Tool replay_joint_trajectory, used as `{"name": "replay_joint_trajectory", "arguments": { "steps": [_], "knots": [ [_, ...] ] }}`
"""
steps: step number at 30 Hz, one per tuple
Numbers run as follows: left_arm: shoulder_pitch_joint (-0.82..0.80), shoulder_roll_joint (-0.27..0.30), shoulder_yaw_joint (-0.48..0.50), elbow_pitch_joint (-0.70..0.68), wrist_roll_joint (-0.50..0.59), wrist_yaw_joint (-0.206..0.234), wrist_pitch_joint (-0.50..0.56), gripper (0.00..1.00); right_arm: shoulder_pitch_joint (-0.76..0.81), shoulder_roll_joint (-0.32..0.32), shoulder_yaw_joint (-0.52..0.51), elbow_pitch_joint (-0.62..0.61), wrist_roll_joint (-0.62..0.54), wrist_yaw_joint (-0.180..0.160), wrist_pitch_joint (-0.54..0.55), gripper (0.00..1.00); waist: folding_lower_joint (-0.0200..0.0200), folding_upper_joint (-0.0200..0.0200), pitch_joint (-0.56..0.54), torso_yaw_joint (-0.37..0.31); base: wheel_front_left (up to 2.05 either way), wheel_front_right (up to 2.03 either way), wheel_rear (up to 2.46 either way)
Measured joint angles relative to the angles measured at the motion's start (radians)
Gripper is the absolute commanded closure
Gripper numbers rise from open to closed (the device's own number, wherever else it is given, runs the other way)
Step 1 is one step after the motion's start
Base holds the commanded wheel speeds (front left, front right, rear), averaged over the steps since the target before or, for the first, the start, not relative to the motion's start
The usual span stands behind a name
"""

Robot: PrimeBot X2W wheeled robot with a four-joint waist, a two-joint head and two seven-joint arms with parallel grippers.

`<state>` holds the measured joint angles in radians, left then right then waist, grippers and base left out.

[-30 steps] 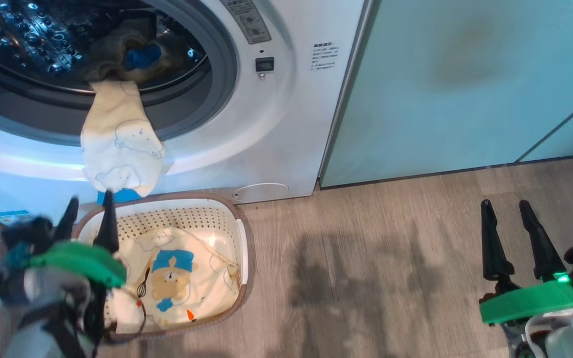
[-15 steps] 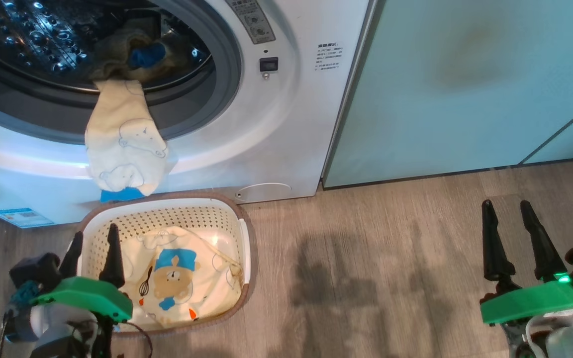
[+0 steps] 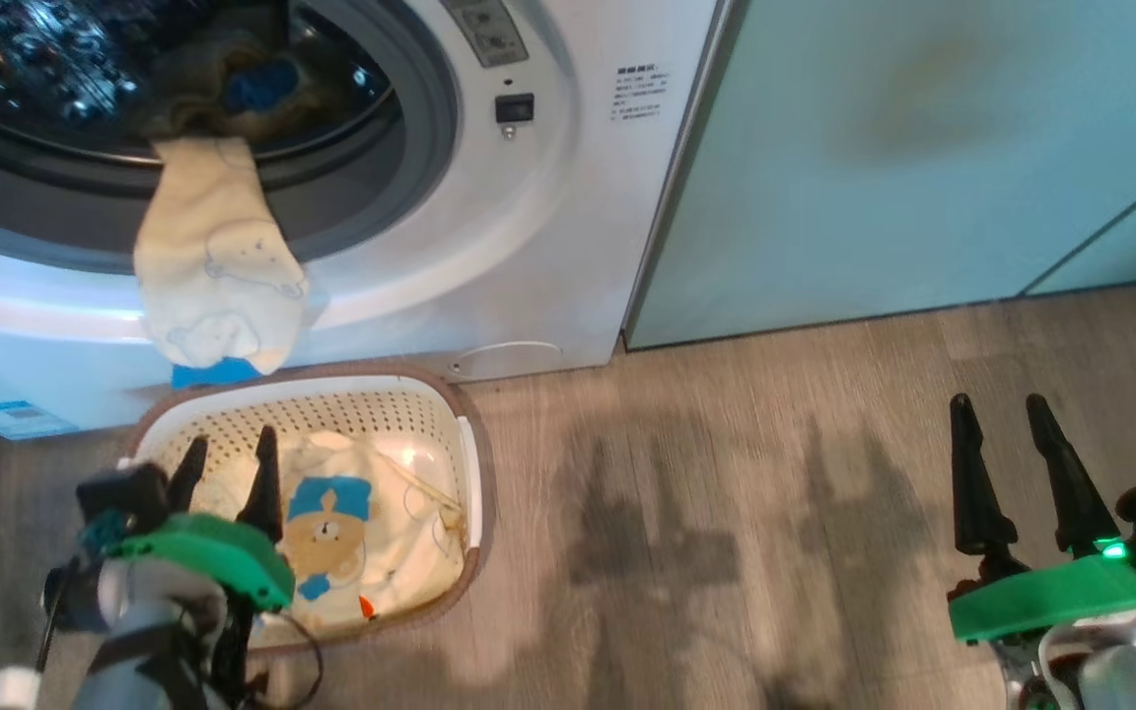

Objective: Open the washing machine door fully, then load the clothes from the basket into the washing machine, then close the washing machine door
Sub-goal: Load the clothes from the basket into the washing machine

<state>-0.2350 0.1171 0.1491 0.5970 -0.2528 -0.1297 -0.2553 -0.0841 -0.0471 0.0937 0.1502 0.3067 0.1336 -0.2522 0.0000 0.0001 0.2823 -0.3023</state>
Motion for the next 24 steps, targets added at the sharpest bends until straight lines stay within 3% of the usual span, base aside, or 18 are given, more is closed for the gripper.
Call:
{"name": "replay_joint_trajectory", "arguments": {
  "steps": [7,14,24],
  "knots": [
    [-0.156,0.017,-0.023,0.145,0.008,0.0,0.0,0.0,-0.011,0.0,0.004,-0.007,0.003,0.0,0.0,0.0,0.0001,0.0,0.069,-0.016,0.0,0.0,0.0],
    [-0.318,0.082,-0.021,0.33,0.016,0.0,0.001,0.0,-0.065,0.0,0.012,-0.016,0.011,0.0,0.0,0.0,0.0002,-0.0001,0.152,-0.033,0.0,0.0,0.0],
    [-0.527,0.158,-0.024,0.484,0.024,0.011,0.063,0.0,-0.103,0.0,0.014,-0.02,0.019,0.0,0.0,0.0,0.0002,-0.0001,0.247,-0.045,0.0,0.0,0.0]
  ]
}}
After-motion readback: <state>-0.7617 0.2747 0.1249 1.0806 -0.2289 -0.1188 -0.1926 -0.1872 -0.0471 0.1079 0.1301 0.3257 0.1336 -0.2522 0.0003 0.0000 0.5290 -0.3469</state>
